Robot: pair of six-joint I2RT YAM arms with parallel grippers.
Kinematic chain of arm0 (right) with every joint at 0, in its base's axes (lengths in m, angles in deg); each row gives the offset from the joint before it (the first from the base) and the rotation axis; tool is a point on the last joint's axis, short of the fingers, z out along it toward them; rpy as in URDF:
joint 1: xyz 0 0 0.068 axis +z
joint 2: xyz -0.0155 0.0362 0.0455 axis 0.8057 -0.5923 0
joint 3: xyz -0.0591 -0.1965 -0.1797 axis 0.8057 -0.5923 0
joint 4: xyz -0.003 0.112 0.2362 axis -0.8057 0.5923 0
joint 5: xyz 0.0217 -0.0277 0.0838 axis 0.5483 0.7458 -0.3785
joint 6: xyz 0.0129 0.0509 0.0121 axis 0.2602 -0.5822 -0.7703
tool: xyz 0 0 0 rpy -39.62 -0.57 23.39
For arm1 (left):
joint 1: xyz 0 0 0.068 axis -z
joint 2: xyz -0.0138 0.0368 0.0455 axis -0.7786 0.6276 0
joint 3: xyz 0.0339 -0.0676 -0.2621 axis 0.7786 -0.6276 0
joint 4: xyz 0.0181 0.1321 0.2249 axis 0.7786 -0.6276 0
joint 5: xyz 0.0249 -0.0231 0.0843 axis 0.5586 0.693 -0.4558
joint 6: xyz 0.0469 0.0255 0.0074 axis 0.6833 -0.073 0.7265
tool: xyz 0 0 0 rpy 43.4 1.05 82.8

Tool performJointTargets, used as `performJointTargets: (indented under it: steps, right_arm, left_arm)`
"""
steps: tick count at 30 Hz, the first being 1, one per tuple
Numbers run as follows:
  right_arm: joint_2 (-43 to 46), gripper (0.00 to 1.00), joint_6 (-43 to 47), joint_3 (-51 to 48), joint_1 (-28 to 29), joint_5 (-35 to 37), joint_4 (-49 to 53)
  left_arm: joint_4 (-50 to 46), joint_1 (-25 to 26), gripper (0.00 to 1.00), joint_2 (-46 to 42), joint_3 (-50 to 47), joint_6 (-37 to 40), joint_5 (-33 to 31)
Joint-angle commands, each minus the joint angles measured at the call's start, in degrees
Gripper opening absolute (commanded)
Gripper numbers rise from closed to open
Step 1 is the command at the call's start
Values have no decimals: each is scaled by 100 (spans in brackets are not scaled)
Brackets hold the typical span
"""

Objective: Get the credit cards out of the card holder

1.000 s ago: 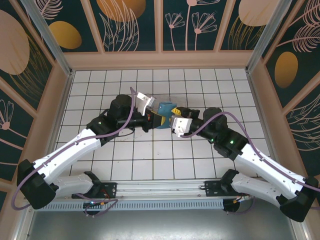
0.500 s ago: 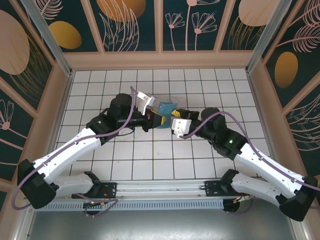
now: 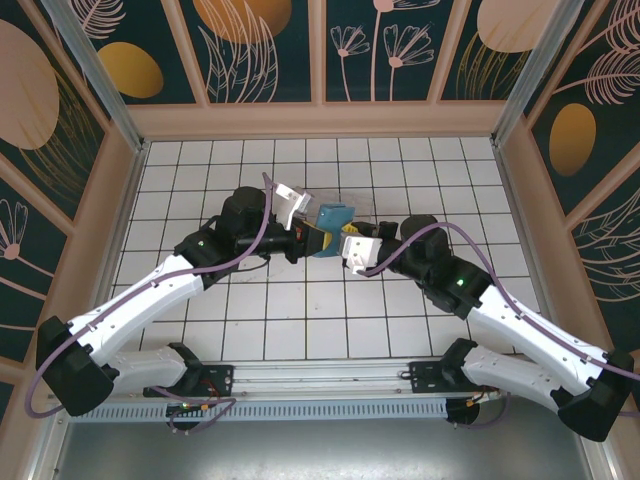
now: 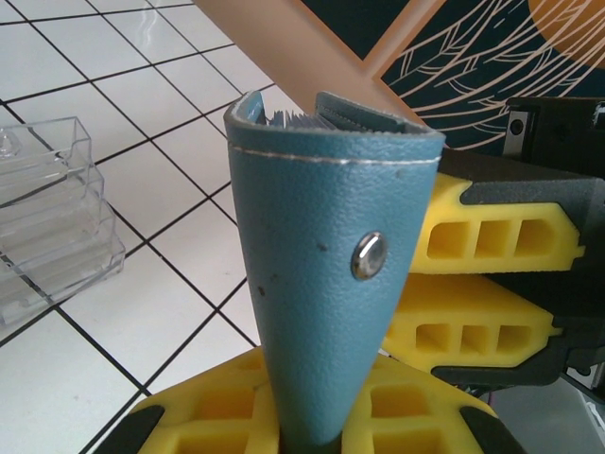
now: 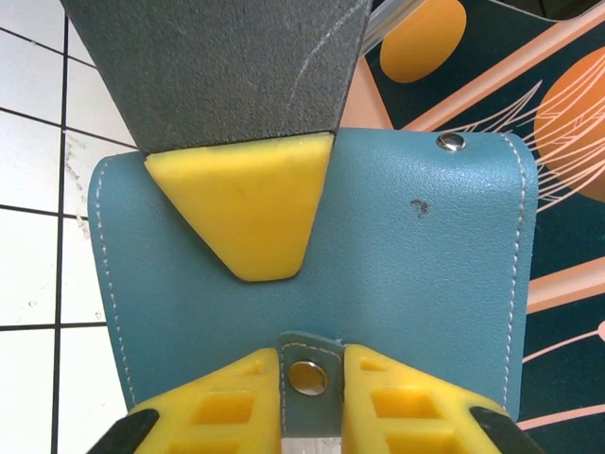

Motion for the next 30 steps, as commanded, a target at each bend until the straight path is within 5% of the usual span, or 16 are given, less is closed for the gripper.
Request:
performJointTargets:
  steps: [1, 15, 21, 30]
  right_arm:
    - [67, 13, 24, 98, 46, 57, -238]
    - [360, 10, -37, 64, 45, 231, 139]
    - [582, 19, -162, 20, 55, 453, 341]
    - [620, 50, -1279, -16, 46, 530, -584]
  left_arm:
    - [60, 26, 0, -56, 196, 118, 102]
    - [-253, 22, 0, -180, 283, 266, -371]
    - [-469, 22, 0, -213, 391, 379, -736]
    - [-855, 22, 0, -169, 549, 601, -1267]
